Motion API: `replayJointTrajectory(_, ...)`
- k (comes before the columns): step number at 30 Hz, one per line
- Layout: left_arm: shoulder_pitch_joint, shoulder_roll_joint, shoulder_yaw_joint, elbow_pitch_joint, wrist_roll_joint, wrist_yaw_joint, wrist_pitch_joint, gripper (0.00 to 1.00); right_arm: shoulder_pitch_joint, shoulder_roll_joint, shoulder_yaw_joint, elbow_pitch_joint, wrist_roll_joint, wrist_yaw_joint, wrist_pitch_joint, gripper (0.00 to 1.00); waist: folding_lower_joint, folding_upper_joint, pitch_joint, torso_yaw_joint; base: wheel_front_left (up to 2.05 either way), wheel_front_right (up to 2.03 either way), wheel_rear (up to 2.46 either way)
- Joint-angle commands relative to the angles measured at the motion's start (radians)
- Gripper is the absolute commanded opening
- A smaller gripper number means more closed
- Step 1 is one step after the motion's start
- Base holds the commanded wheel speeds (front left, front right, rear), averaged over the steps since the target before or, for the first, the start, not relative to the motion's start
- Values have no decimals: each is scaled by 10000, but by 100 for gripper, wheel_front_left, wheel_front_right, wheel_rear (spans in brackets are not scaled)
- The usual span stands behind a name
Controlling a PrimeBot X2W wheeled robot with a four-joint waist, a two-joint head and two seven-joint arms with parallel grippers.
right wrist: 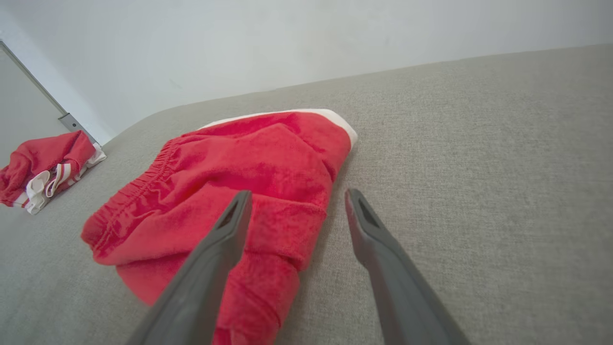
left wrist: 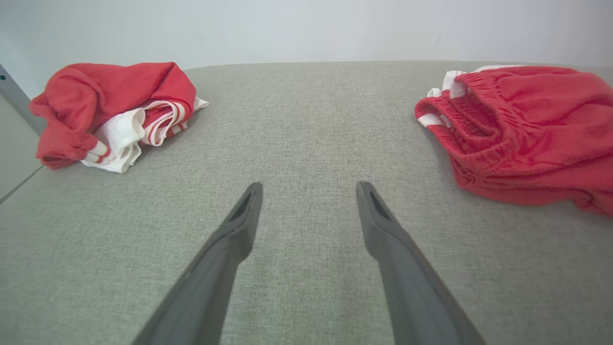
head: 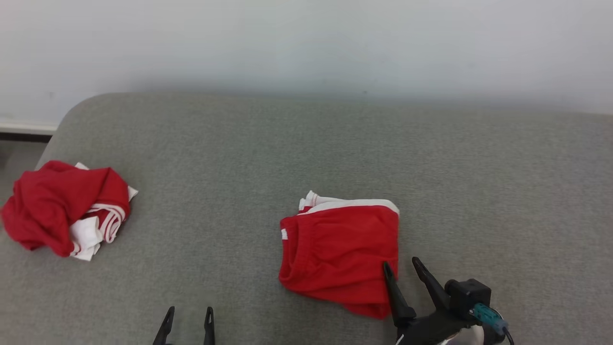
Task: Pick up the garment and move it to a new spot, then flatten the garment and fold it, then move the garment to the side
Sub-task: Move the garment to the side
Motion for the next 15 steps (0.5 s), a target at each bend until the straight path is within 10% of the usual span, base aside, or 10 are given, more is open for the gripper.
replayJointTrajectory(1, -154, -13, -18, 12, -84, 3, -33, 100, -104, 7, 21, 73, 27, 7, 3, 100, -1, 0, 253, 342, 0, 0, 0)
replayJointTrajectory(13, -221, -13, -116, 44, -158, 61, -33, 100, -1100, 10, 483, 2343, 500, 7, 11, 100, -1, 0, 477, 751, 0, 0, 0)
replayJointTrajectory(14, -233, -13, -121, 49, -155, 65, -33, 100, -1169, 9, 528, 2474, 560, 7, 18, 80, -1, 0, 488, 744, 0, 0, 0)
replayJointTrajectory(15, -243, -13, -122, 61, -137, 66, -33, 100, -1237, 10, 565, 2568, 601, 7, 21, 80, -1, 0, 494, 734, 0, 0, 0)
